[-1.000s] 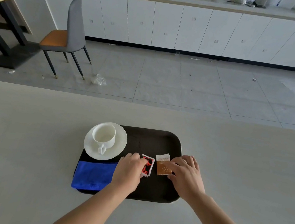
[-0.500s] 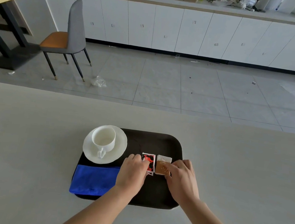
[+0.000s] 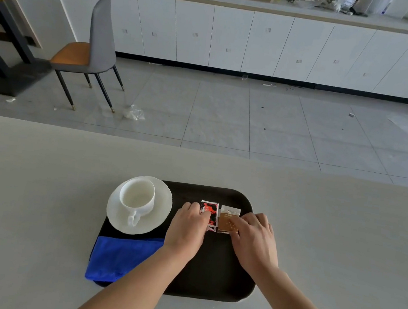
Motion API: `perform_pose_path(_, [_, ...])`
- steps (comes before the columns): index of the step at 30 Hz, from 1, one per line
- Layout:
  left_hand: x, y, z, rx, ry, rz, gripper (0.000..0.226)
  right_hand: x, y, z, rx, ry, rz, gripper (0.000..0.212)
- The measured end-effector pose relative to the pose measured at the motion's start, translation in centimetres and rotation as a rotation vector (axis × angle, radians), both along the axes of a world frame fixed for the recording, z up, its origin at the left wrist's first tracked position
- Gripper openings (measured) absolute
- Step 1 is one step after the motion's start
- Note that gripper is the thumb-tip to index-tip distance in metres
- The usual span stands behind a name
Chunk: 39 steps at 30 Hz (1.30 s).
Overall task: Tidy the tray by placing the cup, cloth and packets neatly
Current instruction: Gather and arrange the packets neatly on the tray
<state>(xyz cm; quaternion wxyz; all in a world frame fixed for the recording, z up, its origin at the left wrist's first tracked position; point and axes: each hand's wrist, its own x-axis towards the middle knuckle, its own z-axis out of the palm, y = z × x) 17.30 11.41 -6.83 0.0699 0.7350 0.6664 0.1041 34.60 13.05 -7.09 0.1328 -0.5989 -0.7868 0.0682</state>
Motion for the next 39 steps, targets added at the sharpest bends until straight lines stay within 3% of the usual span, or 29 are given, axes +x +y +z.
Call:
perform_pose_path(7, [0.1,2.0,-0.1,0.017,-0.002,0.019,0.025,-0.2,1.2,-0.5,0.051,0.01,-0.006,0.026])
perform_pose_path(11, [-0.3,2.2,-0.6,0.038,-0.035,0.01,0.033,0.0,1.2,-1.0,0.092,0.018,0.007,0.029])
perform_pose_path(19, [-0.6,1.5,-0.4,0.042,-0.124,0.013,0.036,0.4,0.9,-0.7,0.006,0.097,-0.014,0.031])
perform_pose_path(24, [-1.1,1.6,-0.3,0.04,-0.148,-0.005,0.036,0.1,1.6,0.0,-0.035,0.025,0.016,0.027])
perform_pose_path(28, [-1.1,1.6,-0.5,0.05,-0.138,-0.012,0.033,0.1,1.7,-0.1,-0.059,-0.036,0.04,0.036])
perform_pose_path(39, [-1.3,1.8,-0.9,0.075,-0.157,0.005,0.026,-0.9,2.7,-0.9,-0.031,-0.018,-0.001,0.042])
